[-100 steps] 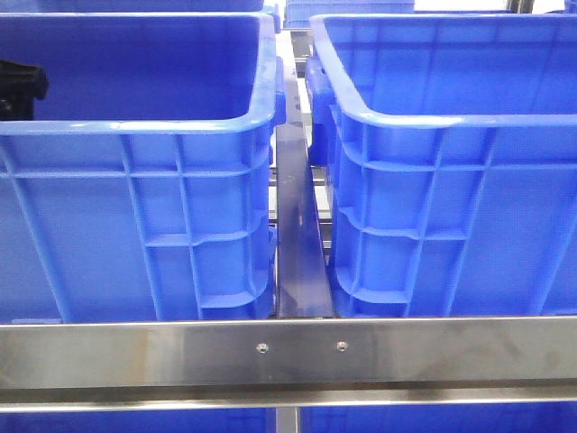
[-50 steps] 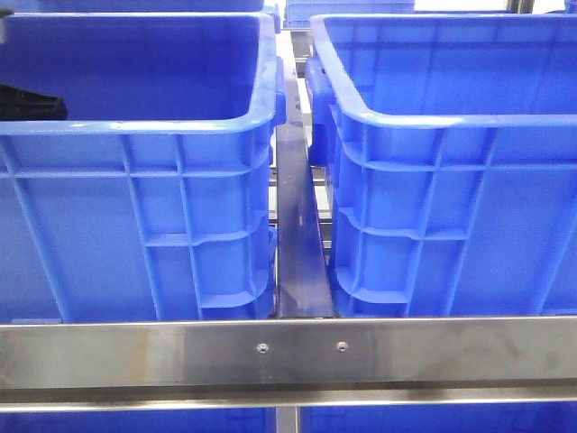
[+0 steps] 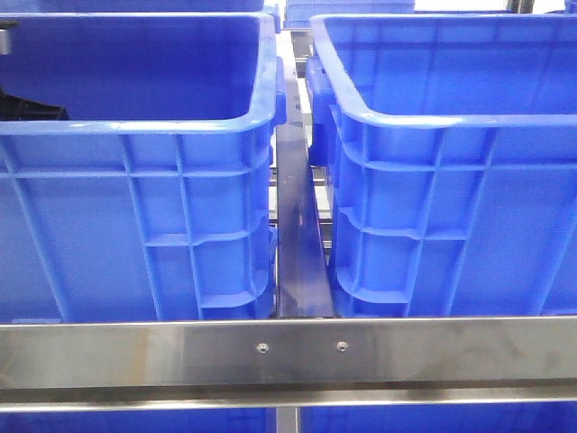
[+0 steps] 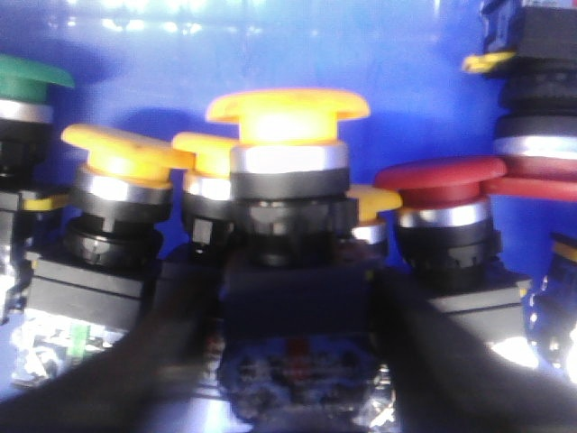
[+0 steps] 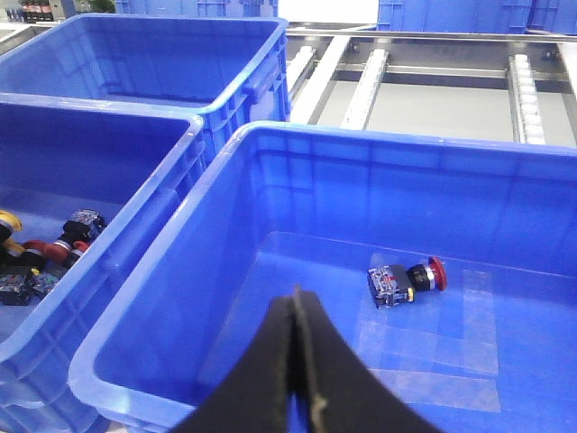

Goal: Pick red and yellow buttons and place in box

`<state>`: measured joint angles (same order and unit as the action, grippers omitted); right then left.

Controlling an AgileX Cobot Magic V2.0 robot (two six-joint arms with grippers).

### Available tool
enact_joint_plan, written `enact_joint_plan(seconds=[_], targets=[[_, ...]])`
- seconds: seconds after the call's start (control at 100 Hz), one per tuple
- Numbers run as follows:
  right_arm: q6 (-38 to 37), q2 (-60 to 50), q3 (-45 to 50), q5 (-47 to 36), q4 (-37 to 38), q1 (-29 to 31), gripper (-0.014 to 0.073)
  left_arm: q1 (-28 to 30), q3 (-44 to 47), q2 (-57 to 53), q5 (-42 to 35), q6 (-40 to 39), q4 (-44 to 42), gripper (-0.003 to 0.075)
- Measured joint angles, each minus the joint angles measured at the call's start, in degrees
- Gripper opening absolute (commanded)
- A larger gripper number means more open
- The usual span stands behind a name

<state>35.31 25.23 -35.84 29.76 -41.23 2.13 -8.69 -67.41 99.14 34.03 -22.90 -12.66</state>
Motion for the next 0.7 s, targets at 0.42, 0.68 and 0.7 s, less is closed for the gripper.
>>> enact_joint_plan(seconds=[0.42,0.68,0.7], targets=[[0.0,0.0,0.0,0.0,0.0,0.0,-0.0067,-0.15,-0.09,-5.2,4.52,2.3,-0.33,-0.0019],[0.0,0.0,0.0,0.0,0.0,0.0,-0.0067,-5.0,-0.09,-16.73,10.66,7.09,-0.46,-0.0019],[0.0,0.0,0.0,0.0,0.0,0.0,-0.0067,-5.7,-0.09,-17.81,11.05,7.38,-0.46,-0.0019]])
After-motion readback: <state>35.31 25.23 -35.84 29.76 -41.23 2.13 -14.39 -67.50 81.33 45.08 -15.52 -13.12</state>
